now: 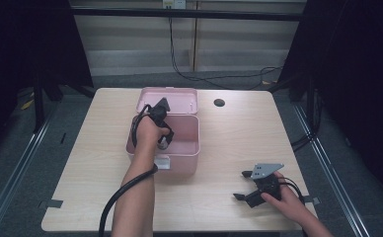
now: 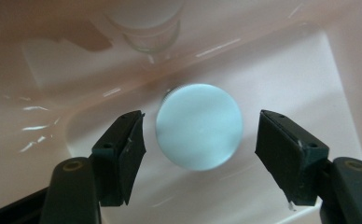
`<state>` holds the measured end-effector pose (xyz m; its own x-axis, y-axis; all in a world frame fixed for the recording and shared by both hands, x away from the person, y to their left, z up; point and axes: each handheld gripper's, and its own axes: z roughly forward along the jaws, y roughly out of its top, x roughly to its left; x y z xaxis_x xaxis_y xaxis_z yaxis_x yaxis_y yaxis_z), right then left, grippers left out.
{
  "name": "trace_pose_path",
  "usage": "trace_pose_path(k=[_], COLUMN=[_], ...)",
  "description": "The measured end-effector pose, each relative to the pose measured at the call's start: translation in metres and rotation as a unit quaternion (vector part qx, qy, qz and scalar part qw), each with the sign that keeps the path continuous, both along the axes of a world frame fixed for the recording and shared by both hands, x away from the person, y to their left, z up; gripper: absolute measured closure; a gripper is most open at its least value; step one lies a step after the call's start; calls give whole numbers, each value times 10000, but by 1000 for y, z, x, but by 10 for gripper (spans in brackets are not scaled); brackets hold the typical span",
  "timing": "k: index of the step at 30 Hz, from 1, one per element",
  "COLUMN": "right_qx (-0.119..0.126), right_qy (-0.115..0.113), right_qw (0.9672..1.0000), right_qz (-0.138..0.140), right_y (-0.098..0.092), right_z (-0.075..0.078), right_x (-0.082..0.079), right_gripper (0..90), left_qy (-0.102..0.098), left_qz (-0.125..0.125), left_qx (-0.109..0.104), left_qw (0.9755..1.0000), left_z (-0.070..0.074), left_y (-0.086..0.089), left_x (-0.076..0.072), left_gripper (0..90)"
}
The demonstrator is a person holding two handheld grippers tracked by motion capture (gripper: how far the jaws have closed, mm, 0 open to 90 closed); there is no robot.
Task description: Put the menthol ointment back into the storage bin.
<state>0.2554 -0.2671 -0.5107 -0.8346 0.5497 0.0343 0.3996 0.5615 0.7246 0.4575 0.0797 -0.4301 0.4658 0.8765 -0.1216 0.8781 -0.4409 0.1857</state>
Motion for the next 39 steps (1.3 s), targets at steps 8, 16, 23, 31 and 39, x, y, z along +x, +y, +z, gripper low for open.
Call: trace_pose_path(k=[8, 16, 23, 31, 39], right_qx=[-3, -2, -2, -5, -5], right_qy=[-7, 0, -1, 2, -5], right_qw=[10000, 10000, 10000, 10000, 10000], right_qz=[6, 3, 4, -2, 5], right_y=[0, 0, 0, 0, 0], right_z=[0, 0, 0, 0, 0], right_x=[0, 0, 0, 0, 0], right_gripper=[121, 122, 122, 121, 122], left_qy=[65, 151, 154, 108, 89], left_qz=[-81, -215, -291, -503, -650], left_qx=[-20, -86, -110, -149, -228], left_qw=[9999, 9996, 9994, 9986, 9976], left_z=[11, 23, 40, 64, 81], left_y=[1, 4, 10, 10, 14], left_x=[-3, -10, -15, -22, -31], left_gripper=[282, 257, 256, 260, 261])
